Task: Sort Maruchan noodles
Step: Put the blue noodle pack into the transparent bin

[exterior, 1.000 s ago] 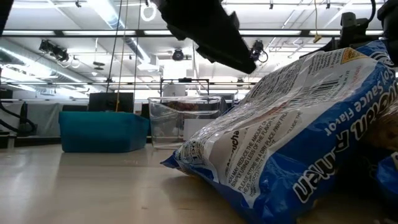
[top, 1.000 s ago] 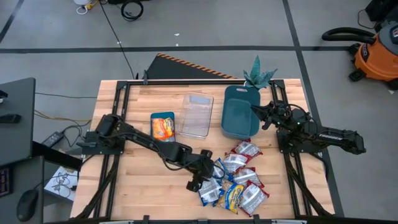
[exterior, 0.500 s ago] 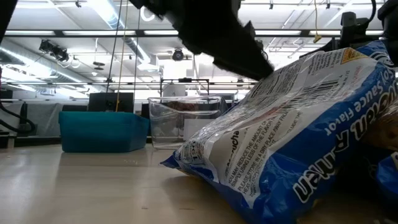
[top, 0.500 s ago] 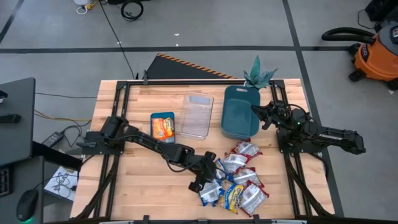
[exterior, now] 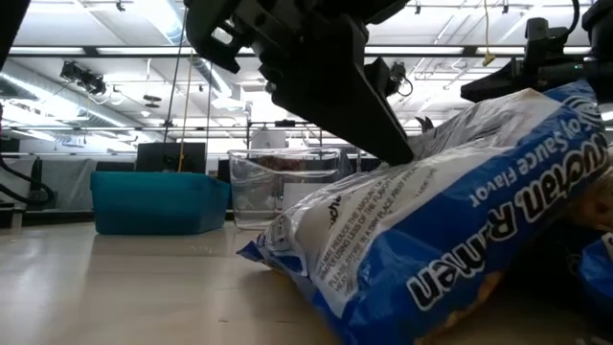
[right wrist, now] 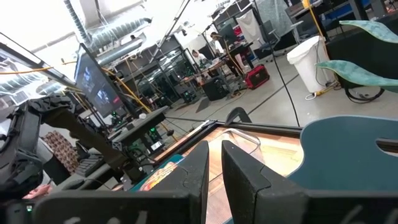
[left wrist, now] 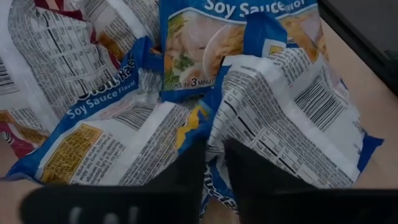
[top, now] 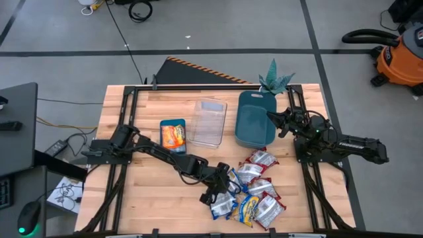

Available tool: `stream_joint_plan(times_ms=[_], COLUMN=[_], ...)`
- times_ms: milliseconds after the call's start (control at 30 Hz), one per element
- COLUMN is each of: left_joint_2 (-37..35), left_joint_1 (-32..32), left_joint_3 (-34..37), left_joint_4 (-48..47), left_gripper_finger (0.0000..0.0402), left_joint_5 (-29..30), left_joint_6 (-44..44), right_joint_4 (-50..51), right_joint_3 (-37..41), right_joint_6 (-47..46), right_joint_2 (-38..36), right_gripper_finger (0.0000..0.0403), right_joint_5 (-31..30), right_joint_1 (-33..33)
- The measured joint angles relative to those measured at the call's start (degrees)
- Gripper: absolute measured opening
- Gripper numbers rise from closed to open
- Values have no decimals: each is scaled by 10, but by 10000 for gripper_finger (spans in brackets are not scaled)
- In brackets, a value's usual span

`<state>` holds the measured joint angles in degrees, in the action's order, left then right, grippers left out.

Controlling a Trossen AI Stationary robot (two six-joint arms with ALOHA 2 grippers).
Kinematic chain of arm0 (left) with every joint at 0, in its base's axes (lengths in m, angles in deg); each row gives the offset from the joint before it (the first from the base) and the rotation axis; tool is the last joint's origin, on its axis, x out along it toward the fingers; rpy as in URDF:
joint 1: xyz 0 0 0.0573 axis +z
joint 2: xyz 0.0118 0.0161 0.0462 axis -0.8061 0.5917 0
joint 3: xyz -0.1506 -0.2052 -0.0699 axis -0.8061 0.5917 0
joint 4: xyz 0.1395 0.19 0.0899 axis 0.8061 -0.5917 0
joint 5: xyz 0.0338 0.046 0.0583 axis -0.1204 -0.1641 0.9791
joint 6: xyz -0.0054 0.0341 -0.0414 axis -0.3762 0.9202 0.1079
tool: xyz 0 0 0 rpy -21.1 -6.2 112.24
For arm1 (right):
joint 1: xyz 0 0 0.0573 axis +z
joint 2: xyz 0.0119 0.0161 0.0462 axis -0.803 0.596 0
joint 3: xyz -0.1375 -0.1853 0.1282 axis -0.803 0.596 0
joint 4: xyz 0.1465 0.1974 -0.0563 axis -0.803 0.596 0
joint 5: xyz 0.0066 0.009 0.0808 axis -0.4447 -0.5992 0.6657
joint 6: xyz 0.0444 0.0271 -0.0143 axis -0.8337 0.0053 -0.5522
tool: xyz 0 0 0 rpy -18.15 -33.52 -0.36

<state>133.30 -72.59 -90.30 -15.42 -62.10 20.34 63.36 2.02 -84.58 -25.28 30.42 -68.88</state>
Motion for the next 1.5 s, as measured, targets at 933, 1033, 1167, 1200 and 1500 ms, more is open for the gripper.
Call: stream_joint_plan(times_ms=[933,1033,1167,1200,1500], left_joint_2=[-292,-295,-295,-294,-260], left_joint_1=[67,113,181,199,364], left_joint_3=[-1,0,0,0,12], left_joint_4=[-250,-257,-253,-251,-193], left_gripper_finger=[3,3,3,3,3], left_joint_5=[261,273,269,264,133], left_joint_6=[11,20,34,35,34], right_joint_4=[0,-2,-3,-3,-3], right_joint_3=[0,0,0,0,0], right_joint_6=[0,0,0,0,0], right_joint_2=[0,0,0,0,0], right_gripper_finger=[50,50,50,50,50], right_joint_5=[0,0,0,0,-1], right_joint_1=[0,0,0,0,0])
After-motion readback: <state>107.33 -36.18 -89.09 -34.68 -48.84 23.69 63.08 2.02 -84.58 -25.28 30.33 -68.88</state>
